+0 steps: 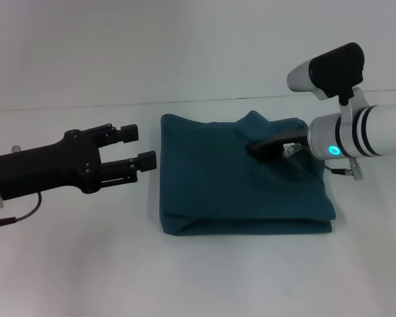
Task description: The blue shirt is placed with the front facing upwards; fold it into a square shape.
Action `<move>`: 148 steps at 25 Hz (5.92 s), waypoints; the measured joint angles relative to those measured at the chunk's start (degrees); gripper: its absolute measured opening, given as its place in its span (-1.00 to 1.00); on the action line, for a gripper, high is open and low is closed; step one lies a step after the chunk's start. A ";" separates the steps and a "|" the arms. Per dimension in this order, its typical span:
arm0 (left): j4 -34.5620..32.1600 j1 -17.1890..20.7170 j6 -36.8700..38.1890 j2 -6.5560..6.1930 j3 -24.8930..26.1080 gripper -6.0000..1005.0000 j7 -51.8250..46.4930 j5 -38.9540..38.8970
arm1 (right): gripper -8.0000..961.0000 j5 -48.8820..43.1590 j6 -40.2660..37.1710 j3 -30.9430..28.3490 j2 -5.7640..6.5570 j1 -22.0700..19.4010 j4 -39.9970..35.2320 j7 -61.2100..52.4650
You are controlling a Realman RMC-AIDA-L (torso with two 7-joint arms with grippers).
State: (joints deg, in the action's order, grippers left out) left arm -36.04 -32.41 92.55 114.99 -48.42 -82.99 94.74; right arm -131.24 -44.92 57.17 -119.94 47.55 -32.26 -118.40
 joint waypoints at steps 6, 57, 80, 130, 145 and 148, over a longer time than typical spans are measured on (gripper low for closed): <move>0.00 -0.02 0.00 0.12 -0.01 0.58 0.03 -0.13 | -0.84 -0.26 7.04 1.93 0.29 -0.20 2.54 0.18; 0.74 -0.02 -6.44 1.03 0.37 0.58 -2.43 -0.01 | -0.52 2.60 1.63 4.39 0.42 -10.92 -11.37 5.69; 0.80 -0.54 -10.40 1.04 -0.26 0.58 -5.15 0.01 | 0.96 21.44 -29.85 -9.67 1.84 -18.39 -15.21 39.64; 11.71 -16.98 -46.33 7.48 -4.91 0.58 -46.99 26.99 | 0.97 19.00 -56.85 -20.28 7.87 -25.51 -18.27 43.17; 13.72 -18.12 -47.03 8.13 -4.92 0.57 -47.40 26.99 | 0.97 19.01 -55.62 -20.25 7.87 -25.34 -18.35 43.08; 14.14 -18.38 -47.04 8.35 -4.92 0.57 -47.41 26.99 | 0.97 19.01 -55.50 -20.26 7.87 -25.31 -18.36 43.04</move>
State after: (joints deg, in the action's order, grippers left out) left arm -21.90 -50.79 45.52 123.35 -53.35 -130.40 121.73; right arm -112.23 -100.42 36.92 -112.06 22.24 -50.63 -75.36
